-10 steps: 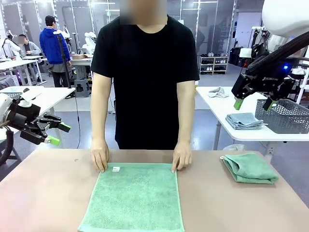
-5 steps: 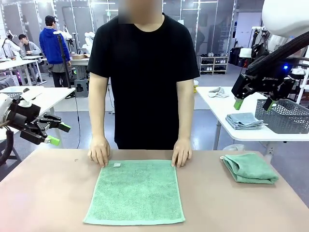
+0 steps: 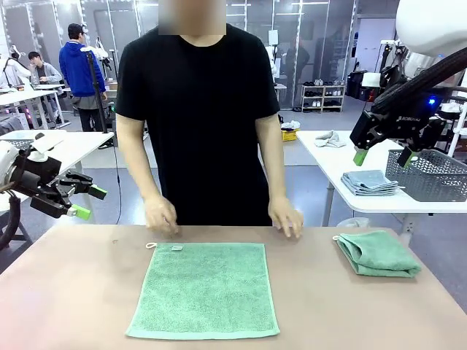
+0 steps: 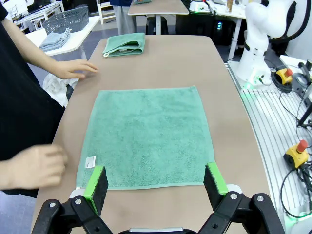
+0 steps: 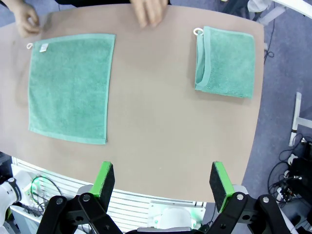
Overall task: Fold the towels and place them in the basket.
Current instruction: When a person lays out a Towel with hook on the table, fold it in half twice.
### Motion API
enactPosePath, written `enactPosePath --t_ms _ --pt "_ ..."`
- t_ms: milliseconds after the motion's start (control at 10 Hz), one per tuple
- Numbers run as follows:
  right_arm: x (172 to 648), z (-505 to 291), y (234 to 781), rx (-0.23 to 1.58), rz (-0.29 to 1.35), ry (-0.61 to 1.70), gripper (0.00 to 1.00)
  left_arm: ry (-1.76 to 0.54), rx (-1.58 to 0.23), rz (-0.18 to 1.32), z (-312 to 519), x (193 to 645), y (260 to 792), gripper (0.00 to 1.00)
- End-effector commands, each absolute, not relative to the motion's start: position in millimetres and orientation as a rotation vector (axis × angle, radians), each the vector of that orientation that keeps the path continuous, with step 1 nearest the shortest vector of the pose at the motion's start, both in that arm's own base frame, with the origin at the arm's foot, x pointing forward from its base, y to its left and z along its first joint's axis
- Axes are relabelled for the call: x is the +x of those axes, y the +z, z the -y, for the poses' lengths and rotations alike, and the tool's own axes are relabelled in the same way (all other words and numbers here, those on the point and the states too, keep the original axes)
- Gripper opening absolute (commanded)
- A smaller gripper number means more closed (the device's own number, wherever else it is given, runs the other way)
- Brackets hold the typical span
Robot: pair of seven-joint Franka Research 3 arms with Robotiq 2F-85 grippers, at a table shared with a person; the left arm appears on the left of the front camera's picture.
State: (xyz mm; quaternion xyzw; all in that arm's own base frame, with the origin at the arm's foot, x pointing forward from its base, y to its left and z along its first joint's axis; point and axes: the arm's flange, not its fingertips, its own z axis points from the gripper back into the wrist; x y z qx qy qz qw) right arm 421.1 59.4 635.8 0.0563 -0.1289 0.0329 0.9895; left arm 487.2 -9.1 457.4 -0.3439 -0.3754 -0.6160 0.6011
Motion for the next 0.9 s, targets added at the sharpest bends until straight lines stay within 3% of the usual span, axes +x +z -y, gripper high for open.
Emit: enactPosePath --t_ms 0,800 --pt "420.3 -59.7 636.8 0.118 0.253 0.066 0.98 -1.426 -0.788 0.876 9.5 485.9 458.6 1.0" --pt "421.1 -59.4 635.8 0.113 0.259 0.066 0.98 -1.427 -0.797 0.87 9.1 487.2 457.4 1.0"
